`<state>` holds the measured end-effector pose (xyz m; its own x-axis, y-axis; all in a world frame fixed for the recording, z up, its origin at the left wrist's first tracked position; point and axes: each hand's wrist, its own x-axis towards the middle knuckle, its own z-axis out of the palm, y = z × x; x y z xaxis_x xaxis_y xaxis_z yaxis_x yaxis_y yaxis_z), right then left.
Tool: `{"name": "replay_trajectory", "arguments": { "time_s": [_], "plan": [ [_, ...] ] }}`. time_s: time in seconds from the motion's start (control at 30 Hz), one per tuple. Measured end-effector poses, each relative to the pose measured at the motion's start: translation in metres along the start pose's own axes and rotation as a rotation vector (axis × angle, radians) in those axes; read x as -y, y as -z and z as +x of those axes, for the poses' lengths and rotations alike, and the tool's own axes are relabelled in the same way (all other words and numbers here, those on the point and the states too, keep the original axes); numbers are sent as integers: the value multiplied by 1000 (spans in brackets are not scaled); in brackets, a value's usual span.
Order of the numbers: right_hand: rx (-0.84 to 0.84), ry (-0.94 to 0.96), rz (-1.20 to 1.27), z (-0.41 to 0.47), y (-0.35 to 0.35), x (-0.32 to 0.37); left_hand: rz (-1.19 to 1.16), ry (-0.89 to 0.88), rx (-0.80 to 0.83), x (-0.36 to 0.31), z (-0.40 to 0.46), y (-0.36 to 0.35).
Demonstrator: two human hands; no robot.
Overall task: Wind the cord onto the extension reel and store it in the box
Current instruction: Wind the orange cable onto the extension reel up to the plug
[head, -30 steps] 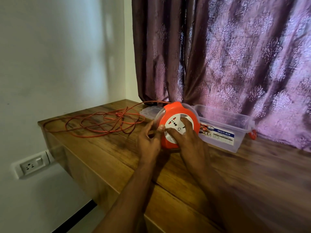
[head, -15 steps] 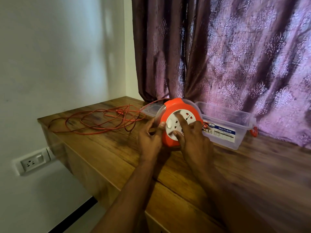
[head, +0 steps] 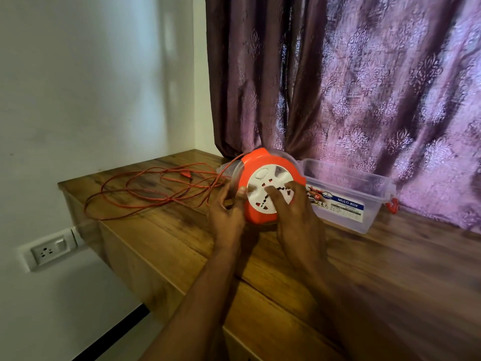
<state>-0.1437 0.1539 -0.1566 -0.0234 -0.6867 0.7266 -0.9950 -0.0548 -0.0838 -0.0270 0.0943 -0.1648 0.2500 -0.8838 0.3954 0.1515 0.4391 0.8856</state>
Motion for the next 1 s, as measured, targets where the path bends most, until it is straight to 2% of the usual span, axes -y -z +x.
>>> {"name": "replay_trajectory", "arguments": {
  "time_s": [0.07, 0.17, 0.37, 0.6, 0.73, 0.8, 0.93, 1.0],
  "plan": [
    [51, 74, -17, 1, 1, 2, 1, 7, 15, -1, -1, 0],
    [120, 89, -20, 2, 1, 3, 34, -16, 32, -3, -2, 0],
    [68, 4, -45, 1, -3, -3, 61, -43, 70, -4, -4, -2],
    [-17, -175, 43, 3, 3, -3, 79, -47, 99, 0, -5, -2],
    [-97, -284, 192, 2, 4, -2, 92, -45, 118, 0, -6, -2],
    [-105, -257, 198, 1, 2, -2, 101, -57, 109, 1, -5, -3],
    [-138, -89, 117, 0, 1, -5, 48, -47, 69, 4, -3, -1],
    [-92, -10, 60, 2, 1, -5, 41, -30, 52, 3, -1, 0]
  ]
}}
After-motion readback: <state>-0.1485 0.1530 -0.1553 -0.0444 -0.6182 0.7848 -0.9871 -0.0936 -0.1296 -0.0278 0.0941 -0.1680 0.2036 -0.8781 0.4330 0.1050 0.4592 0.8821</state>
